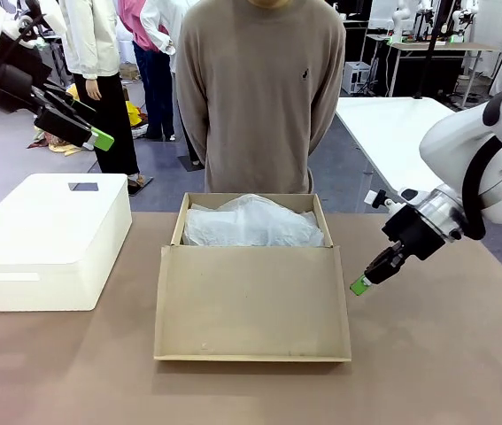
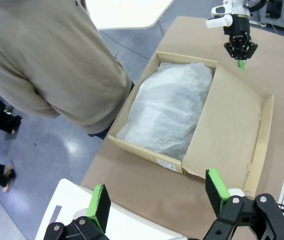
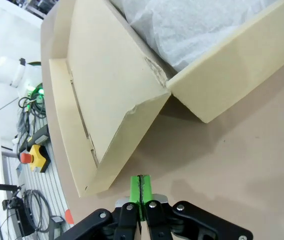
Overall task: Pack the shoes into the box.
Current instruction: Close the Shoes Box.
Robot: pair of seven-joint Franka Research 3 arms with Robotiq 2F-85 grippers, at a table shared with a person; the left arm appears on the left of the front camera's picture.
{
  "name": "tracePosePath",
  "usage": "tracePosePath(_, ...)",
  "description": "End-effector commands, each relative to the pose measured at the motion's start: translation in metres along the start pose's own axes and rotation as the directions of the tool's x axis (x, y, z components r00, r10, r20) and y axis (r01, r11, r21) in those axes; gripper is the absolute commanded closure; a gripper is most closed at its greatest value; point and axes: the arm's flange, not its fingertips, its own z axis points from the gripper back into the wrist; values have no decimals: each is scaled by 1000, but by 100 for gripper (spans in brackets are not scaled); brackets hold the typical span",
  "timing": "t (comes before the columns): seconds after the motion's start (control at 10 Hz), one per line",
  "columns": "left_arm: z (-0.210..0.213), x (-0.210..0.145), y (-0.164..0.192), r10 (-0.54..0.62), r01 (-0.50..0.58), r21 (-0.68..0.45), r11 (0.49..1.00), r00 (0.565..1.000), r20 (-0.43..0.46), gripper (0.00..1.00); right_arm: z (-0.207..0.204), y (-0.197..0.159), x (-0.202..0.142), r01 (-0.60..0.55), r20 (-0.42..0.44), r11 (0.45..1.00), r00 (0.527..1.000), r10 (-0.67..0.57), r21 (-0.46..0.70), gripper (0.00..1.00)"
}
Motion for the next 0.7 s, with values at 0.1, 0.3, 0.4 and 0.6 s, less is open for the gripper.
tracePosePath(0.1, 0, -1, 2, -8, 8, -15, 1000, 1000, 12, 0, -12, -7, -2, -20, 54, 1000, 998, 20, -5, 100)
tracePosePath(0.3, 0, -1, 2, -8, 8, -15, 1000, 1000, 12, 0, -22, -8, -3, -26, 65, 1000, 998, 26, 4, 100)
tracePosePath(0.4, 0, -1, 2, -8, 8, -15, 1000, 1000, 12, 0, -25, -8, -3, -26, 65, 1000, 998, 25, 8, 100)
tracePosePath(0.6, 0, -1, 2, -8, 8, -15, 1000, 1000, 12, 0, -31, -7, -3, -27, 68, 999, 997, 26, 26, 100)
